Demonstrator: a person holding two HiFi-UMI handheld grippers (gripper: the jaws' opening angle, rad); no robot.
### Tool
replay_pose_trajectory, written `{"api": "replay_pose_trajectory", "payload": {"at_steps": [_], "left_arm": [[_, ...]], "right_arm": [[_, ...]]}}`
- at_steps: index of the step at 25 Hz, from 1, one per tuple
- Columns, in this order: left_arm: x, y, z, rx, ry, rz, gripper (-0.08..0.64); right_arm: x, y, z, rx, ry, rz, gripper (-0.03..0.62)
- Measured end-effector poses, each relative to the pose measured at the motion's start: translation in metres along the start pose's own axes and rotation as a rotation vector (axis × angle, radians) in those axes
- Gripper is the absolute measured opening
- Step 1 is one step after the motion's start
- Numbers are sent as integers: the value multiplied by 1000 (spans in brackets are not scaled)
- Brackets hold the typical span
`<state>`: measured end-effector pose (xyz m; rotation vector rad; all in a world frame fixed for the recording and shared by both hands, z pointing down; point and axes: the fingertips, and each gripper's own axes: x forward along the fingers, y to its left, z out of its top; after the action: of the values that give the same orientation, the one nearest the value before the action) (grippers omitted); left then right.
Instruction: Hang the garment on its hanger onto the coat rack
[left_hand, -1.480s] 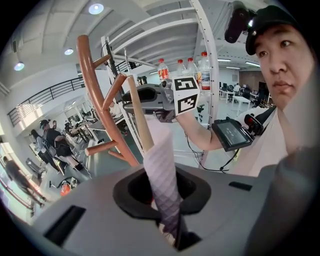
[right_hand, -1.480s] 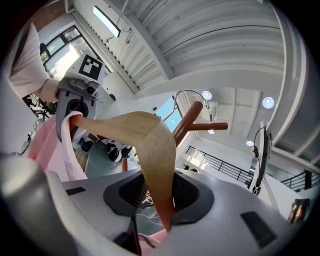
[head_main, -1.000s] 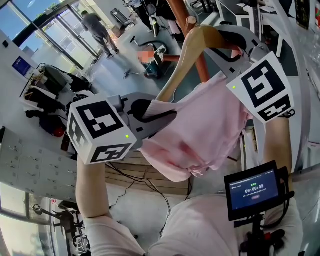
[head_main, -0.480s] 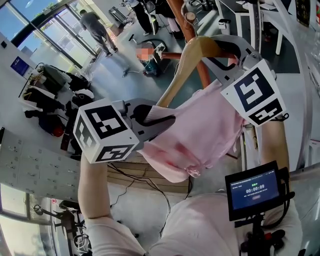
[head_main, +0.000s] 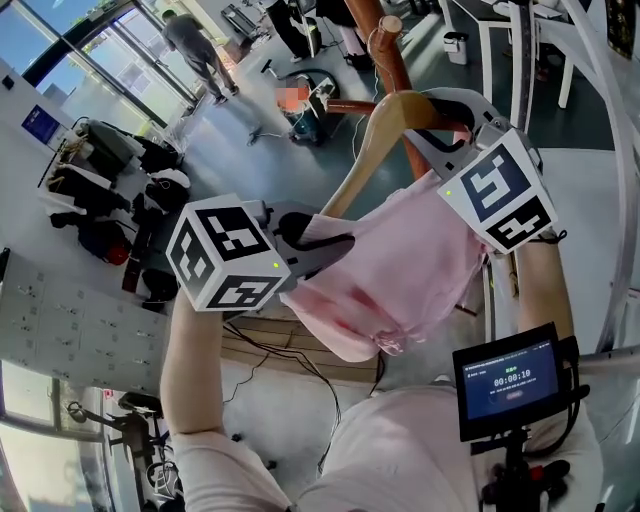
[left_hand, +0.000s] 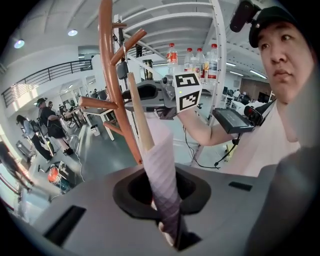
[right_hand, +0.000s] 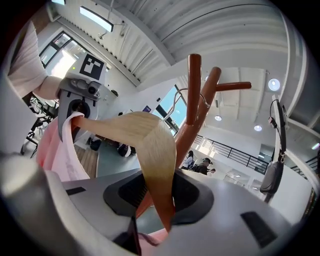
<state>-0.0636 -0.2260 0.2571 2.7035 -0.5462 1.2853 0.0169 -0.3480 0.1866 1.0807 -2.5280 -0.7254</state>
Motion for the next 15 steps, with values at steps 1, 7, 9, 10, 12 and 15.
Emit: {"api": "replay_pose_trajectory", "payload": {"at_steps": [1, 7, 9, 10, 12, 15], "left_arm": [[0, 0, -1, -5, -4, -9, 41], [7, 6, -3, -9, -25, -30, 41], [9, 11, -2, -10, -33, -34, 41], [10, 14, -2, -12, -35, -35, 41], [11, 21, 0, -19, -39, -35, 40], [15, 30, 0, -5, -41, -29, 40]], "right_arm": [[0, 1, 0, -1, 0, -4, 135], [-1, -1, -2, -18, 5, -34, 135], [1, -4, -3, -14, 13, -35, 137], [1, -5, -3, -14, 20, -35, 137], [1, -8, -3, -14, 39, -35, 137], [-1, -8, -3, -8, 58, -27, 137]]}}
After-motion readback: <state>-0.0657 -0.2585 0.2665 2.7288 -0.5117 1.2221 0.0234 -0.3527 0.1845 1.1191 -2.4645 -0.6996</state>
